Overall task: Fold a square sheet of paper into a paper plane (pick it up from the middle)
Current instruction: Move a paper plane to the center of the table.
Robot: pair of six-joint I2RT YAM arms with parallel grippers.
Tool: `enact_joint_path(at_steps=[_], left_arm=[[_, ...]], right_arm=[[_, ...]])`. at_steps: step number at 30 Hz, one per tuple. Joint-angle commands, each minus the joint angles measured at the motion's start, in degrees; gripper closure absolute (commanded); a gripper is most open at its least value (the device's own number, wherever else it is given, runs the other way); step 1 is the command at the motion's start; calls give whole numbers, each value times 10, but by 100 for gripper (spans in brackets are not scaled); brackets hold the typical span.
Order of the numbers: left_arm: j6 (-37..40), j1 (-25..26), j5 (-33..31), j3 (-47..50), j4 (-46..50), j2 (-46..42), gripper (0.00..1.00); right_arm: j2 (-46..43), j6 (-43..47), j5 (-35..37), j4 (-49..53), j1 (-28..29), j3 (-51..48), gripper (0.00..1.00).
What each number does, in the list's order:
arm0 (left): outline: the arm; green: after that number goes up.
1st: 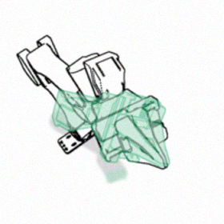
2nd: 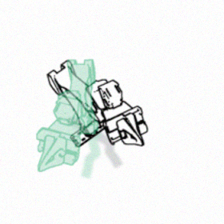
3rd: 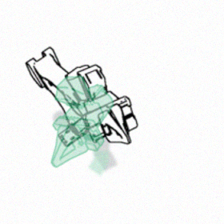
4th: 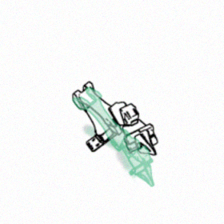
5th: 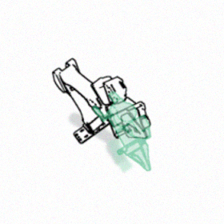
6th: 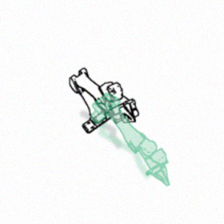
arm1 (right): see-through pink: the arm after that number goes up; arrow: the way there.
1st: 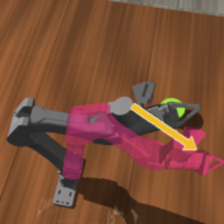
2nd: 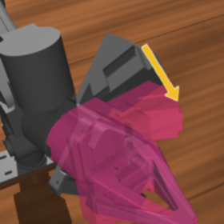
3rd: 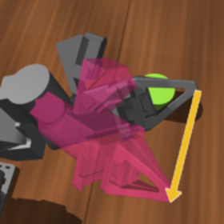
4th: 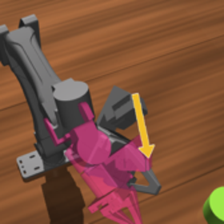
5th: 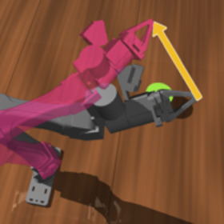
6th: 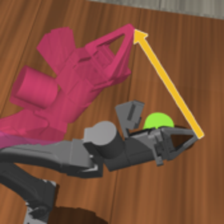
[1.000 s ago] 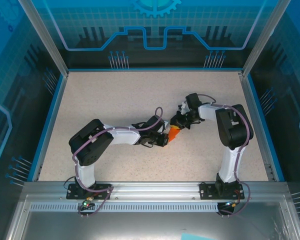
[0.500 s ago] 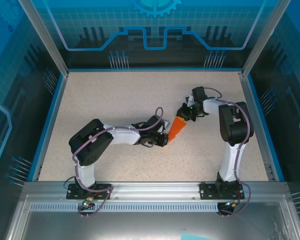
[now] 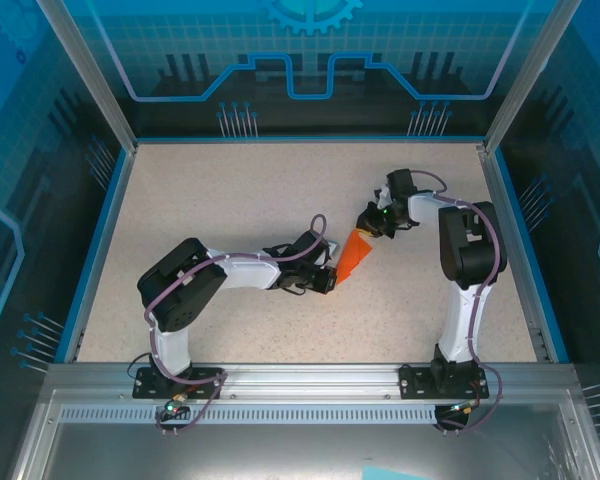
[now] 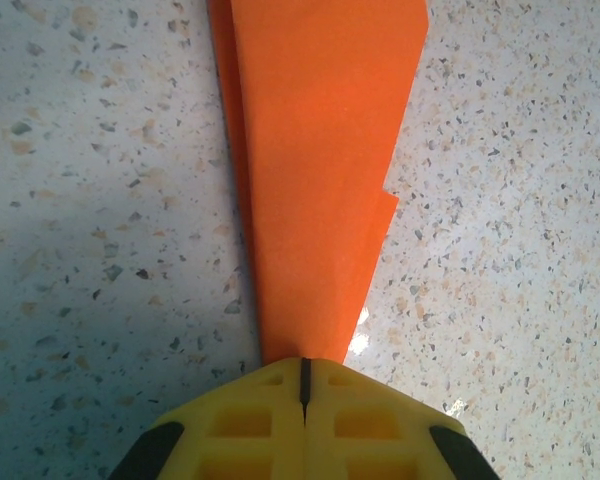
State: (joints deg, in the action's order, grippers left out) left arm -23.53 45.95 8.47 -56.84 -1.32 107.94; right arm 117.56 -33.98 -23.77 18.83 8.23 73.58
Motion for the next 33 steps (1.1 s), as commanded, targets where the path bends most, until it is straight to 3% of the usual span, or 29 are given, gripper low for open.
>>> enact_joint_path(at_steps=[1, 8, 18, 27, 33], left_arm=[[14, 3, 18, 21, 128, 25, 100], [3, 3, 41, -3, 123, 6, 92], [-7, 1, 46, -49, 147, -53, 76], [15, 1, 9, -78, 215, -73, 63], [22, 0, 10, -86, 219, -63, 61]], right_arm=[[-16, 12, 39, -7, -21, 9, 87], [-98, 15, 28, 11, -22, -26, 84], [-218, 16, -35, 34, -20, -171, 75], [-219, -6, -61, 10, 39, -220, 66], [-208, -29, -51, -13, 73, -229, 63]])
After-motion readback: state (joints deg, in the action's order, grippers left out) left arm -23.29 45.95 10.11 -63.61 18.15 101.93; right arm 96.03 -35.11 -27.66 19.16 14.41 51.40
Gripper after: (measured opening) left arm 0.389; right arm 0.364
